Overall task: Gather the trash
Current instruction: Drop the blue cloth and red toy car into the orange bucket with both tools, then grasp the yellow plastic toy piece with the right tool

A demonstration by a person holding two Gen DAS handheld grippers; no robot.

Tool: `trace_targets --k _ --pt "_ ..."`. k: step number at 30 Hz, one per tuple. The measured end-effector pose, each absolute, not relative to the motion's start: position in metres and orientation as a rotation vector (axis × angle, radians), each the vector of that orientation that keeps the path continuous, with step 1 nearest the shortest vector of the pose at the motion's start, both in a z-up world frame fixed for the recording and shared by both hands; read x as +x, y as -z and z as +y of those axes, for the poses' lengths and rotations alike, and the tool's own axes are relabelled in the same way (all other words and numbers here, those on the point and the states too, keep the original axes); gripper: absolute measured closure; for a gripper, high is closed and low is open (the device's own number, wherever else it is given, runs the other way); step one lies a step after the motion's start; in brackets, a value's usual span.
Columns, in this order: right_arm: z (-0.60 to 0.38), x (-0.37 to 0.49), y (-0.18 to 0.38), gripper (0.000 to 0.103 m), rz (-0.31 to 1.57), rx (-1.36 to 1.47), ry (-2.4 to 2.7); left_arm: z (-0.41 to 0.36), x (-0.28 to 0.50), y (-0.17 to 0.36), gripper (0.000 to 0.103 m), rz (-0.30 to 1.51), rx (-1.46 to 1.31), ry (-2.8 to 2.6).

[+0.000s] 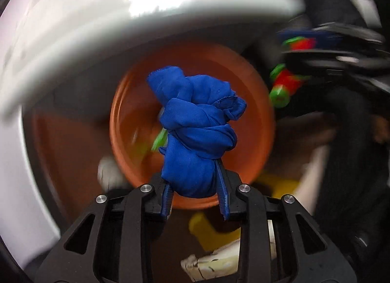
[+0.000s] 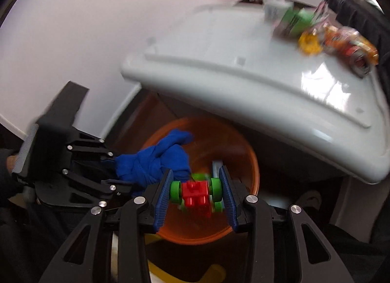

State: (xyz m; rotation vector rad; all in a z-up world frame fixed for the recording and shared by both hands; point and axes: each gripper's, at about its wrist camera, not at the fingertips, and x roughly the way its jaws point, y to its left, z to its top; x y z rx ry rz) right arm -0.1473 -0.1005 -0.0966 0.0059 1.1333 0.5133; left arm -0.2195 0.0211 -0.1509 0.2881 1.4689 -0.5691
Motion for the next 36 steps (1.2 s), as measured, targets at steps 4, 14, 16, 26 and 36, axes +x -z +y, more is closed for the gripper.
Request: trace_targets --k 4,14,16,26,36 --pt "-0.076 -0.133 0.133 0.037 1.235 -0.019 -0.514 0.012 -0.213 0.185 0.070 1.582 0.333 0.505" --pt "-0.110 -0.123 0.058 0.035 1.001 -0.018 -0.523 0.017 -0.188 0.124 0.063 1.371 0.321 0.486" --pt "-0.133 -0.111 0.034 0.025 0.933 0.004 -0.485 0.024 -0.174 0.103 0.063 1.291 0.307 0.465" --pt "-0.188 -0.011 0.031 0.024 0.813 -0.050 -0.306 0.038 -0.089 0.033 0.052 1.001 0.208 0.338" --pt "-0.196 0.087 0.083 0.024 0.936 -0.107 -0.325 0.023 -0.024 0.014 0.050 0.903 0.204 0.353"
